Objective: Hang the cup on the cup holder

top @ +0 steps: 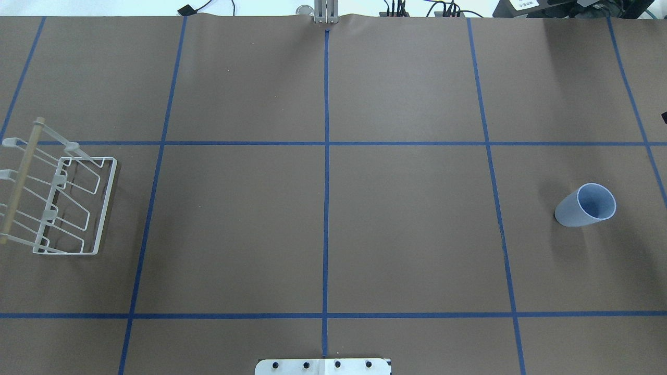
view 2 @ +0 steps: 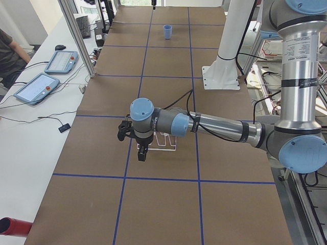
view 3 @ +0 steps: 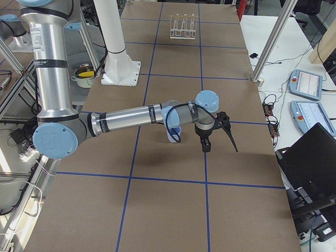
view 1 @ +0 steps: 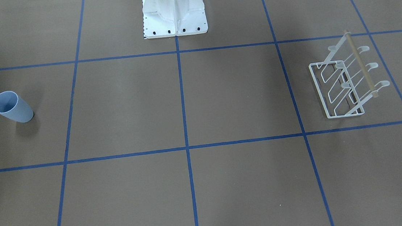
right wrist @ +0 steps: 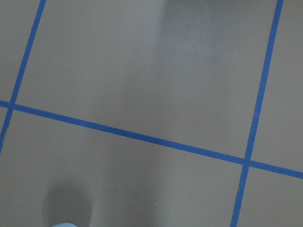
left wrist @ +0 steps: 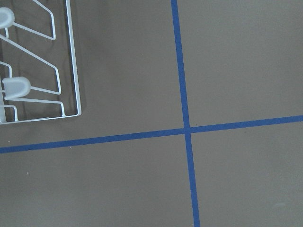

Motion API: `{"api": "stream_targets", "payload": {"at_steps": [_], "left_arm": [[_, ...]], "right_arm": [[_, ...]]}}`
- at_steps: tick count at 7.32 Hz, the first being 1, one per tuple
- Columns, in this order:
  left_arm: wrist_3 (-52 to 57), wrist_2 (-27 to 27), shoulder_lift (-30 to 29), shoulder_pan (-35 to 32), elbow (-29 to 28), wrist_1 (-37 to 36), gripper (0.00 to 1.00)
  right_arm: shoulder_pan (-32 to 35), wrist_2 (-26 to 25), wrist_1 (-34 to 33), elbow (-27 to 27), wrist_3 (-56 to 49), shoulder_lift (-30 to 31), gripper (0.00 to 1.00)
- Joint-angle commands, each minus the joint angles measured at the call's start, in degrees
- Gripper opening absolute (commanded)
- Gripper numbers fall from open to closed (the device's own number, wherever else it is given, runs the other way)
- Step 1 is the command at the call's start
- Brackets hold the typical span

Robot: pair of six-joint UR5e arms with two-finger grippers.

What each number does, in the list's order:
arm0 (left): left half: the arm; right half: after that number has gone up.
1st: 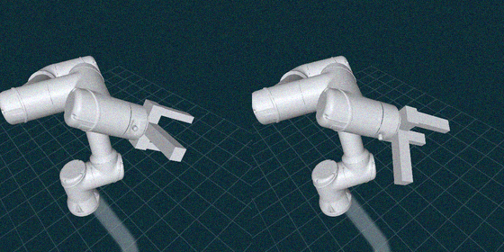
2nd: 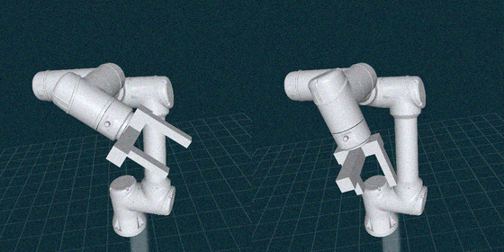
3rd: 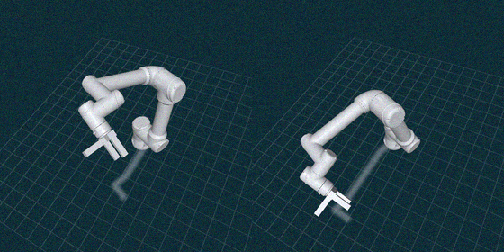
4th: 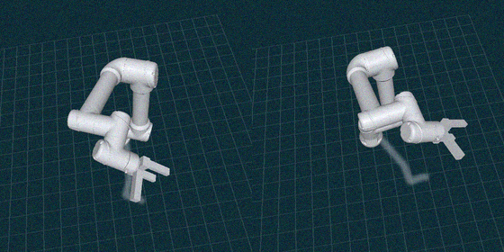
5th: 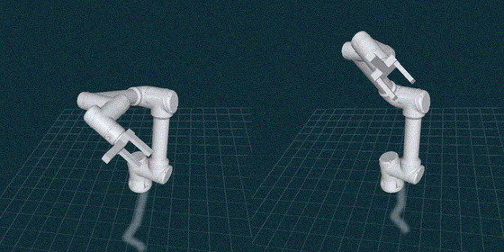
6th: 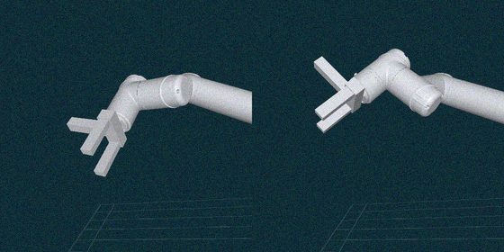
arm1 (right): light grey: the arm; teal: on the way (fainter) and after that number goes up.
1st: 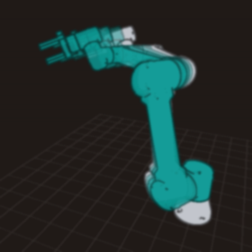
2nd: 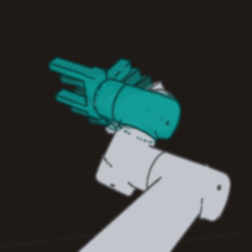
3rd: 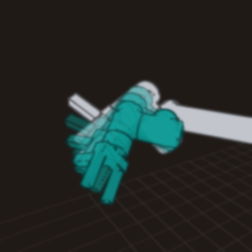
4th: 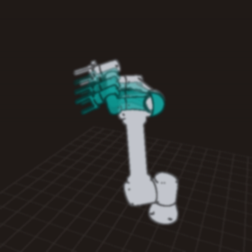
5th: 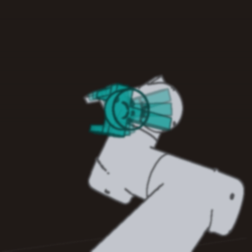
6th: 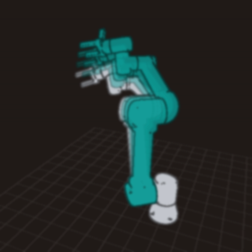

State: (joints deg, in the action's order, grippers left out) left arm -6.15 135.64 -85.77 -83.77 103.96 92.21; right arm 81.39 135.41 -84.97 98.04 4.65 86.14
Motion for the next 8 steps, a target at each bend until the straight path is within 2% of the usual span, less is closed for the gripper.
{"api": "stream_targets", "payload": {"at_steps": [1,4,8], "left_arm": [[0.0,0.06,0.08,0.01,0.72,-0.01,0.98],[0.0,0.15,0.43,0.1,1.15,0.08,0.98],[0.0,0.15,0.77,0.01,2.64,-0.1,0.98]], "right_arm": [[-0.09,0.03,-0.02,0.3,-0.26,-0.09,1.0],[-1.75,0.03,2.42,0.04,-0.17,-0.01,1.0],[-2.28,3.45,3.14,-0.22,0.36,0.52,1.0]]}}
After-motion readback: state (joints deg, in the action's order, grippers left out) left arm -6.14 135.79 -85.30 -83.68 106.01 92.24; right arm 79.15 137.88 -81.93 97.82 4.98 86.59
